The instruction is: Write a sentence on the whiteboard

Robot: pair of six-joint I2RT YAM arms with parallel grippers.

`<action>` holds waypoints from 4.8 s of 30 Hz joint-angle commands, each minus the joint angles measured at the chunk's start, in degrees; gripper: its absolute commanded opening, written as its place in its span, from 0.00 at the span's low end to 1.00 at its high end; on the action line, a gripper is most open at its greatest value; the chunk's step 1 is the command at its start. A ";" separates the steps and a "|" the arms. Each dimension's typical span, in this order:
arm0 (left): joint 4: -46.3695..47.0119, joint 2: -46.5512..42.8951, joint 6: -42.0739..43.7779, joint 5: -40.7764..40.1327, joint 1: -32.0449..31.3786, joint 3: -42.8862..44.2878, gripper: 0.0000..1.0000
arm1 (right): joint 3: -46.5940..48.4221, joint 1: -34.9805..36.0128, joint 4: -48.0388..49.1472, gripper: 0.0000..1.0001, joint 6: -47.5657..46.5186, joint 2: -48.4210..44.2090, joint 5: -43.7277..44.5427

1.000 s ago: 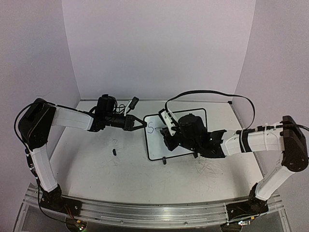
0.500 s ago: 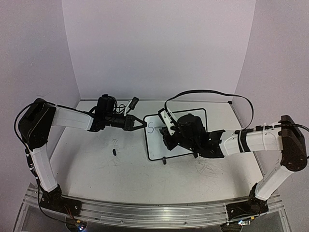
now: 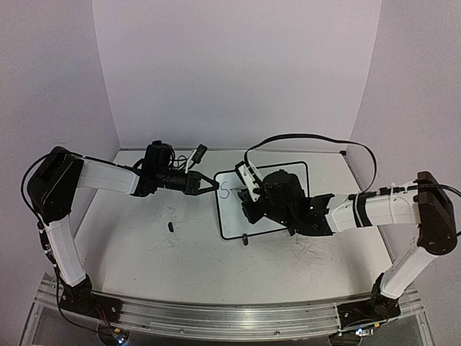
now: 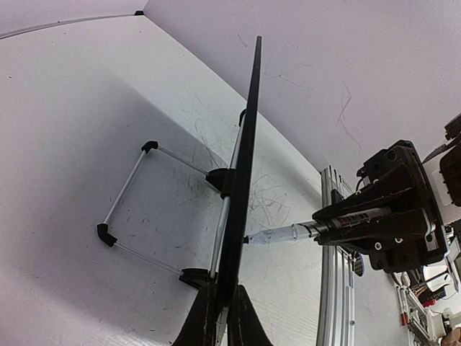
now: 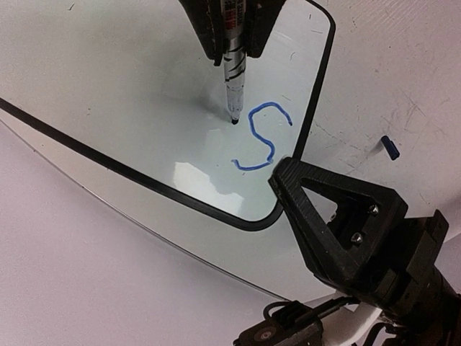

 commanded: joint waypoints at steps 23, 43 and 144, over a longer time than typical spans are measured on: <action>-0.49 -1.25 -0.11 1.23 0.26 0.52 0.00 | -1.61 -0.07 -0.90 0.00 2.46 -1.11 -0.82; -0.52 -1.25 -0.11 1.37 0.26 0.55 0.00 | -1.31 0.01 -1.05 0.00 2.86 -0.49 -1.32; -0.47 -1.06 -0.11 1.73 0.26 0.48 0.00 | -1.29 -0.26 1.78 0.00 6.45 -0.99 9.34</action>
